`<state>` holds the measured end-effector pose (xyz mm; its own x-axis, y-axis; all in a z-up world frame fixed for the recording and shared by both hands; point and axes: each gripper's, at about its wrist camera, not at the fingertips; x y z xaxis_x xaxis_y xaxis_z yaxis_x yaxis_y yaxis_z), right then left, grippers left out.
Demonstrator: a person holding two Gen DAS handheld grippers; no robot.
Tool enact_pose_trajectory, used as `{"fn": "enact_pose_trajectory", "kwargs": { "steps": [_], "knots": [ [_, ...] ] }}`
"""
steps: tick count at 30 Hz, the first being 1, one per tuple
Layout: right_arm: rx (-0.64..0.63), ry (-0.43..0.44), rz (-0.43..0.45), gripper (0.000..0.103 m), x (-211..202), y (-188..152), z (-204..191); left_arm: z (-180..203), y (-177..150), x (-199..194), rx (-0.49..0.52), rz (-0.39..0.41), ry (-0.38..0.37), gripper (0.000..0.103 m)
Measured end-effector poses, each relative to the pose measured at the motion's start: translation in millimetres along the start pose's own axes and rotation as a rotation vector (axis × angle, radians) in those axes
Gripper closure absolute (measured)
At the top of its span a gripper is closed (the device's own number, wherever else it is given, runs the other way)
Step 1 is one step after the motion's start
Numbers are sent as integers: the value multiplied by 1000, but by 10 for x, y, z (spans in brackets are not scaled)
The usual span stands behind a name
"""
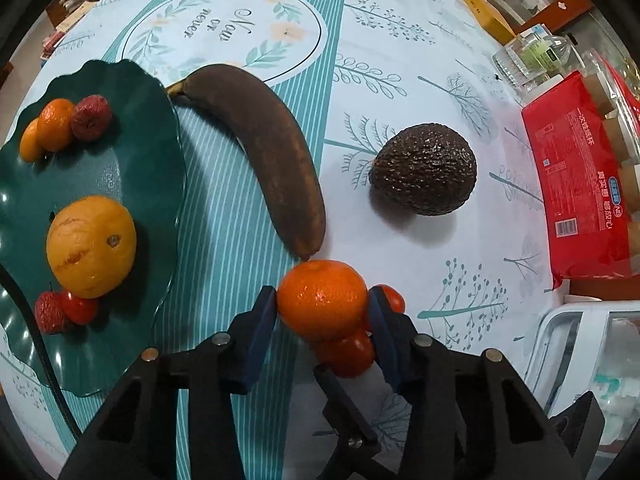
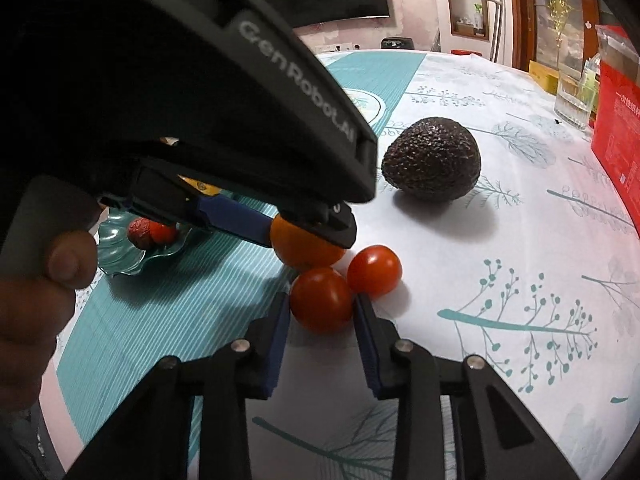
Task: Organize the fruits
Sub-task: 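Grasp the mandarin with the left gripper while the right gripper grasps a cherry tomato, then carry the mandarin and tomato over the green plate with both grippers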
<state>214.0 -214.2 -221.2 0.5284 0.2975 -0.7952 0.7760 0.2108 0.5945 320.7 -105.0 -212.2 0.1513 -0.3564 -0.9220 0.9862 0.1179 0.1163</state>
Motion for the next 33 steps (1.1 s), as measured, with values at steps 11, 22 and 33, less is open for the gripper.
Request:
{"fn": "enact_pose_trajectory", "kwargs": {
  "steps": [11,22,33],
  "knots": [
    [12,10,-91,72,-102,8,4,-78,-189,-286,-26,7,-14,58],
    [7,-27,-70,72,-426,-85,-212,-406,-493,-840,-55,67,-27,58],
    [-15,-104,-13,72,-722,17,-566,-986,-721,-1396,-99,105,10,58]
  ]
}}
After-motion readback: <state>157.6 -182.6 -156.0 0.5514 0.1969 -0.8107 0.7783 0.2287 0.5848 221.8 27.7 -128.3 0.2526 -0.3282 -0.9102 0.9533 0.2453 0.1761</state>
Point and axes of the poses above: each gripper's, at about its wrist camera, not at the fingertips, and x roughly the way its jaws point, z to its right, y to its top, and after that the axes turned 5 degrees about -y, right-handed
